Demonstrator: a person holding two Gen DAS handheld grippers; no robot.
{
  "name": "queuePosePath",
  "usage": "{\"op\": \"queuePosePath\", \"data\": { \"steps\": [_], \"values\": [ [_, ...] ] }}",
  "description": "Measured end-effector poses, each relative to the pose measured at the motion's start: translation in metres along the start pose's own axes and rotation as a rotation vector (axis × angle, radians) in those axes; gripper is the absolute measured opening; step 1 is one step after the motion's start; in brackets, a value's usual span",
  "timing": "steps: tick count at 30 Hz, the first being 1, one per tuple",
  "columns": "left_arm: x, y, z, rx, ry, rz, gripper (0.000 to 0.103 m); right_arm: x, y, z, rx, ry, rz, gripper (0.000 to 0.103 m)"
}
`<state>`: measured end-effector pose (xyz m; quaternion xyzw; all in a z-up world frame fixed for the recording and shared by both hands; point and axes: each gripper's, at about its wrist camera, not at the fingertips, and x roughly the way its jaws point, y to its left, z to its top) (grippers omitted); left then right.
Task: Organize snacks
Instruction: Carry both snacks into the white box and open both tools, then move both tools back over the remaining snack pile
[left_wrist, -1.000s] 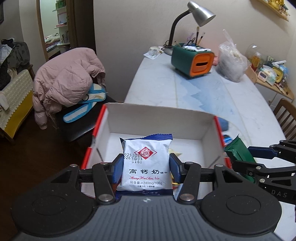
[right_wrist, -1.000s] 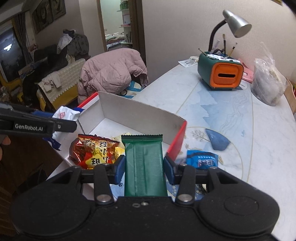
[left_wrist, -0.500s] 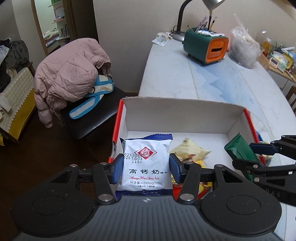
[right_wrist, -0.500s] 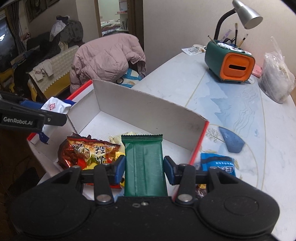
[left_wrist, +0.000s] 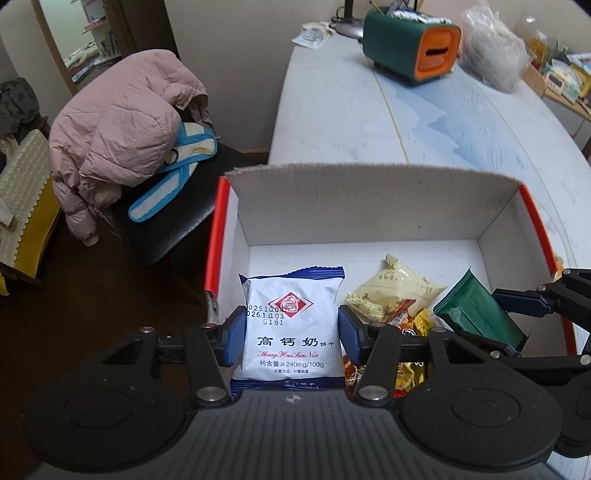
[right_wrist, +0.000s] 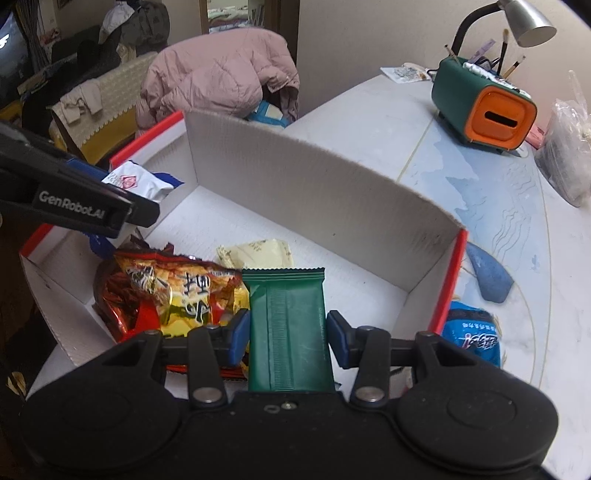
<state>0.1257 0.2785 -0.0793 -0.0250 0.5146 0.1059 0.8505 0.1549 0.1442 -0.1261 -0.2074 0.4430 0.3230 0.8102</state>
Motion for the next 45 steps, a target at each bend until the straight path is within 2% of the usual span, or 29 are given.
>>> {"op": "queuePosePath", "data": {
  "steps": [10,21,26,32,35,40,45],
  "values": [
    [0.011,-0.008,-0.007,0.047,0.024,-0.001,0.052,0.008,-0.001,-0.002,0.021,0.015,0.006,0.044],
    [0.0,-0.006,-0.015,0.023,-0.009,-0.031,0.056,-0.008,-0.009,-0.004,0.065,-0.028,0.039,0.054],
    [-0.011,-0.004,-0.02,0.014,-0.03,-0.047,0.058,-0.021,-0.012,-0.006,0.08,-0.054,0.057,0.059],
    [-0.029,-0.005,-0.028,0.012,-0.066,-0.072,0.059,-0.039,-0.017,-0.01,0.099,-0.084,0.075,0.059],
    [-0.041,-0.007,-0.031,0.011,-0.095,-0.083,0.062,-0.048,-0.018,-0.013,0.107,-0.105,0.085,0.065],
    [-0.06,-0.015,-0.033,0.009,-0.14,-0.11,0.063,-0.067,-0.023,-0.017,0.109,-0.141,0.102,0.068],
    [-0.076,-0.028,-0.035,0.009,-0.173,-0.144,0.068,-0.087,-0.03,-0.025,0.115,-0.18,0.116,0.076]
  ]
}}
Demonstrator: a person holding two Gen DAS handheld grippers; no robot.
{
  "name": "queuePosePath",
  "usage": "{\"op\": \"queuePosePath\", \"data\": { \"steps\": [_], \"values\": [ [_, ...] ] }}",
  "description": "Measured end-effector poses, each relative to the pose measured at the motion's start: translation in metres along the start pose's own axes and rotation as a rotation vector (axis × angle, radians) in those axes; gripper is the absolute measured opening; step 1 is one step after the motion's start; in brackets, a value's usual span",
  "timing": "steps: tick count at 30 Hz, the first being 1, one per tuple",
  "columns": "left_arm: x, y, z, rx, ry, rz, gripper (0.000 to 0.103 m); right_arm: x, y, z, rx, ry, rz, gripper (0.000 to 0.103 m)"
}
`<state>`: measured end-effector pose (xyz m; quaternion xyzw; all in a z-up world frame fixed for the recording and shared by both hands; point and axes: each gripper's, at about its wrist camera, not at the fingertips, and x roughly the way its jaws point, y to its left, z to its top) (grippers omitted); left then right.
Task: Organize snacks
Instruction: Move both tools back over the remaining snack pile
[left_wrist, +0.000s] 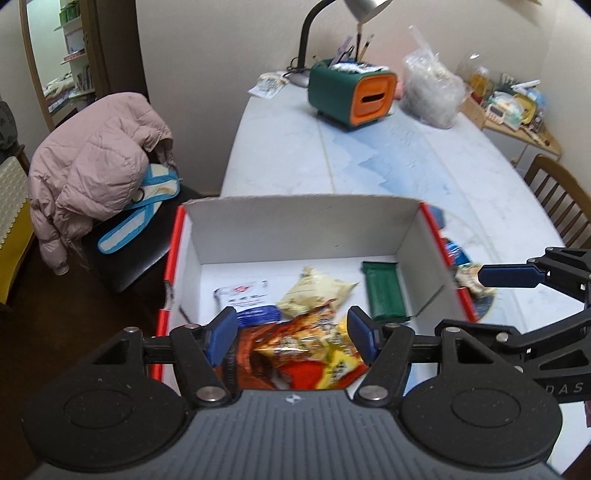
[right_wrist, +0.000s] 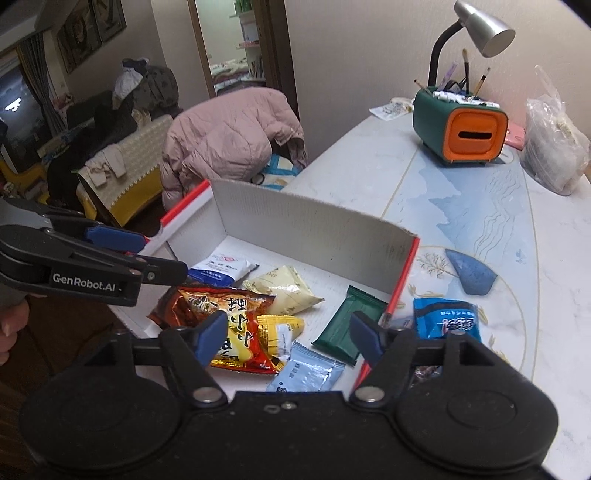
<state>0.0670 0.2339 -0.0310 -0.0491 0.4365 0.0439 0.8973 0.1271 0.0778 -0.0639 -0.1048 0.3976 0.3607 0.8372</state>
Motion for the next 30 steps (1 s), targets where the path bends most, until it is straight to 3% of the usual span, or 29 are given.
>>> {"op": "queuePosePath", "data": {
  "steps": [2,14,24,27,30],
  "values": [
    [-0.005,-0.007,-0.001,0.0,-0.019,-0.007,0.071,-0.009,-0.003,-0.002,0.001,-0.016,0.007,0.083],
    [-0.02,-0.057,-0.003,0.006,-0.078,-0.092,0.083,-0.06,-0.043,-0.022,0.024,-0.081,0.01,0.098],
    [-0.001,-0.108,-0.004,-0.032,-0.03,-0.147,0.087,-0.076,-0.094,-0.046,0.041,-0.065,-0.027,0.099],
    [0.008,-0.125,-0.006,-0.059,-0.016,-0.179,0.101,-0.076,-0.112,-0.054,0.045,-0.045,-0.032,0.099],
    [0.016,-0.147,-0.008,-0.076,-0.026,-0.177,0.102,-0.074,-0.128,-0.062,0.025,-0.026,-0.041,0.099]
  ]
}}
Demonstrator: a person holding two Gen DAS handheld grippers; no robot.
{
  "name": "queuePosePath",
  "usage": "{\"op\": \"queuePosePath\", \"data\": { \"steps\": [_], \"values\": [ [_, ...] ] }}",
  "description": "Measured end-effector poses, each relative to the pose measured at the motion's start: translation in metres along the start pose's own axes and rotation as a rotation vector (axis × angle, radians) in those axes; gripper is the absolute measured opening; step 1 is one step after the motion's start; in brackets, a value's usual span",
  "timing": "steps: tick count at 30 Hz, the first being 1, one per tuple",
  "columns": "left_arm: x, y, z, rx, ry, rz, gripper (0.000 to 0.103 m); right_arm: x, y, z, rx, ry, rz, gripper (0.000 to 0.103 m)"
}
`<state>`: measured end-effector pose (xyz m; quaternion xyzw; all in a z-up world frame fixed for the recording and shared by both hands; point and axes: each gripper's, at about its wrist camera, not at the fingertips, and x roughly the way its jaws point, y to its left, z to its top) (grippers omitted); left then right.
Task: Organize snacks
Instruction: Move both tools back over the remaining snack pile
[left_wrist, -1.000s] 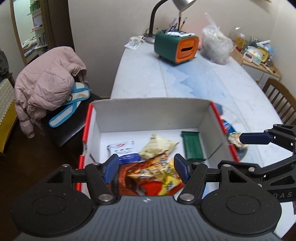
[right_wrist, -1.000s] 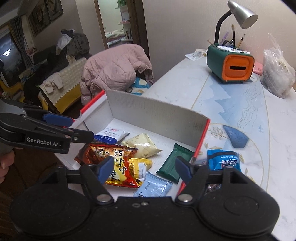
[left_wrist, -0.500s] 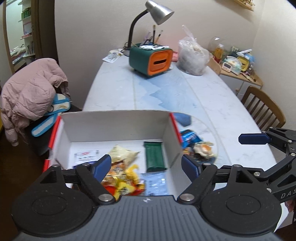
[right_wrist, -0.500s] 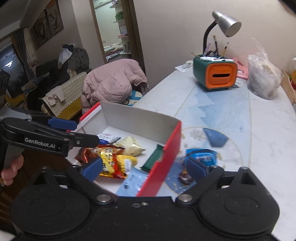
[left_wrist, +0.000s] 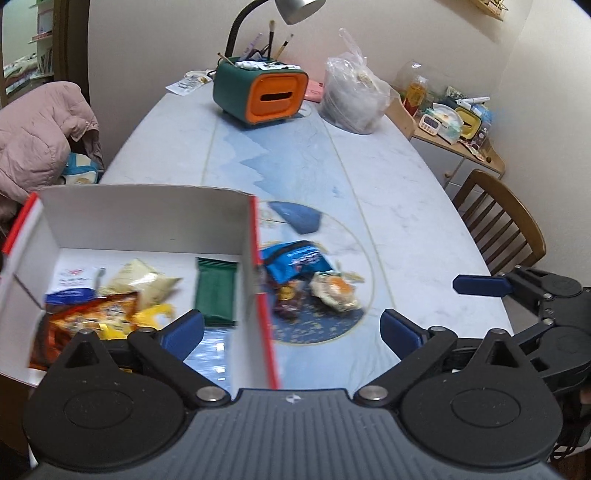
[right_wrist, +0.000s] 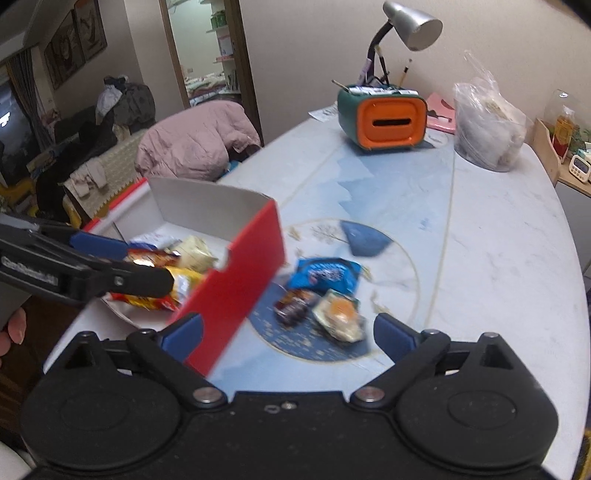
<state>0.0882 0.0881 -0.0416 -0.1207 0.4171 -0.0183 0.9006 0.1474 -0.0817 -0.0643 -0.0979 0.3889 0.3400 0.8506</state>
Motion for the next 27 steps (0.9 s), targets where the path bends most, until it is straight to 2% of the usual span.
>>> {"op": "queuePosePath", "data": {
  "steps": [9,15,22,27],
  "values": [
    [0.038,-0.05,-0.012,-0.057,-0.038,0.115,0.102,0.013,-0.059,-0.019,-0.07,0.062,0.016,0.099],
    [0.054,-0.072,-0.022,-0.079,-0.068,0.21,0.102,0.027,-0.091,-0.024,-0.122,0.098,0.061,0.097],
    [0.06,-0.077,-0.026,-0.131,-0.1,0.285,0.102,0.065,-0.101,-0.02,-0.134,0.117,0.134,0.093],
    [0.065,-0.078,-0.028,-0.145,-0.103,0.316,0.102,0.103,-0.091,-0.02,-0.186,0.152,0.171,0.083]
  ]
}}
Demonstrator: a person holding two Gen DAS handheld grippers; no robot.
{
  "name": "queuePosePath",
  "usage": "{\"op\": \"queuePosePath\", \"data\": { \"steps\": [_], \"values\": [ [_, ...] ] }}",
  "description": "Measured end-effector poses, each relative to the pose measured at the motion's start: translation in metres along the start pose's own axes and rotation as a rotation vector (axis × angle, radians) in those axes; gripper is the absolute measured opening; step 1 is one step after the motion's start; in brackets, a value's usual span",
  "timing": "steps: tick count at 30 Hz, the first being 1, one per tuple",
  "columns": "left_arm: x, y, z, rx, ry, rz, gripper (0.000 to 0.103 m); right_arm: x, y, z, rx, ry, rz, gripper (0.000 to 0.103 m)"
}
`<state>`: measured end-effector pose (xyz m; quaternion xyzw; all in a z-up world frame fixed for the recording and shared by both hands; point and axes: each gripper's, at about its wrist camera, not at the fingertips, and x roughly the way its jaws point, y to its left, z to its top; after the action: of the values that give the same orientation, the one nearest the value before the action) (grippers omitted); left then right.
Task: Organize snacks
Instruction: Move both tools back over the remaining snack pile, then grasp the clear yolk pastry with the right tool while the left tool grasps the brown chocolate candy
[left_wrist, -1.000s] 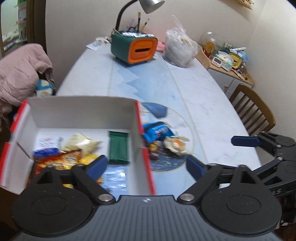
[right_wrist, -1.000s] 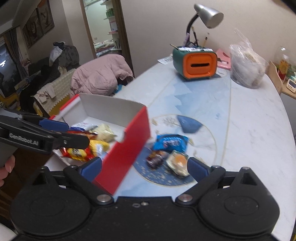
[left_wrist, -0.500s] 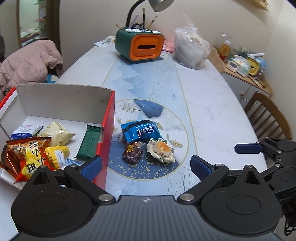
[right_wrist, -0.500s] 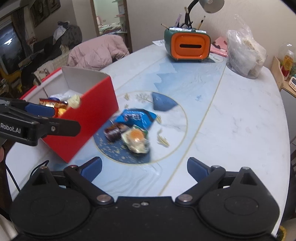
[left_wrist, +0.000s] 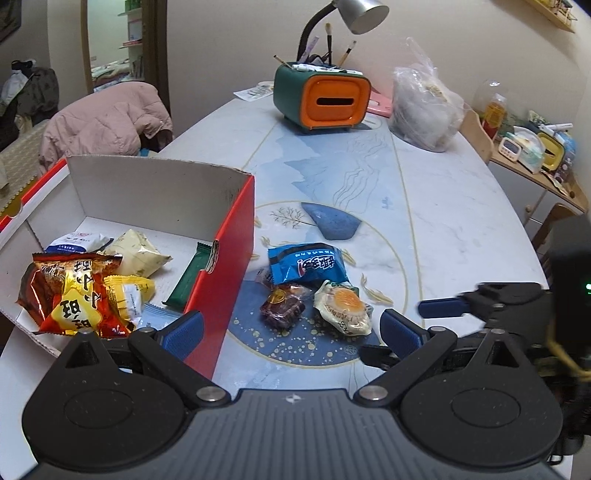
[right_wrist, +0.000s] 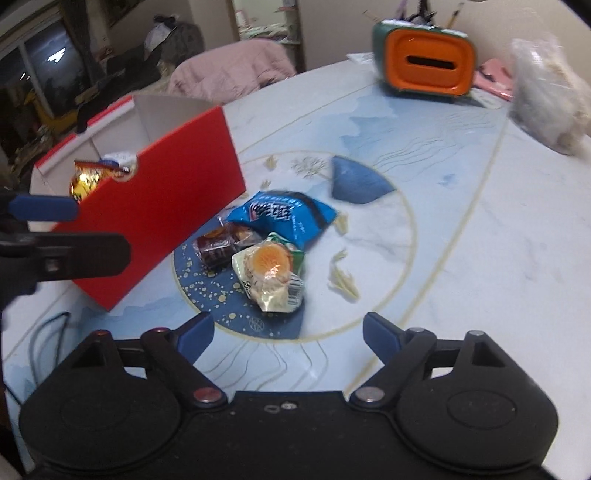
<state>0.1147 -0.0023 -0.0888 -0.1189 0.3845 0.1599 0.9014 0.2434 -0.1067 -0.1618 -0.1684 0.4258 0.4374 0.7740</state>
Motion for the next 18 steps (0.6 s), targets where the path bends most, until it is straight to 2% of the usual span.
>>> {"op": "queuePosePath", "data": {
  "steps": [14,16,18],
  "values": [
    [0.01,-0.008,-0.001,-0.037,-0.007,0.035,0.101,0.044,-0.002,0.026,-0.018,0.044,0.095,0.071],
    [0.012,-0.009,-0.001,-0.037,-0.007,0.034,0.101,0.045,-0.002,0.026,-0.021,0.047,0.111,0.066],
    [0.014,-0.01,-0.001,-0.037,-0.005,0.036,0.101,0.047,0.0,0.026,-0.035,0.05,0.122,0.056]
  ]
}}
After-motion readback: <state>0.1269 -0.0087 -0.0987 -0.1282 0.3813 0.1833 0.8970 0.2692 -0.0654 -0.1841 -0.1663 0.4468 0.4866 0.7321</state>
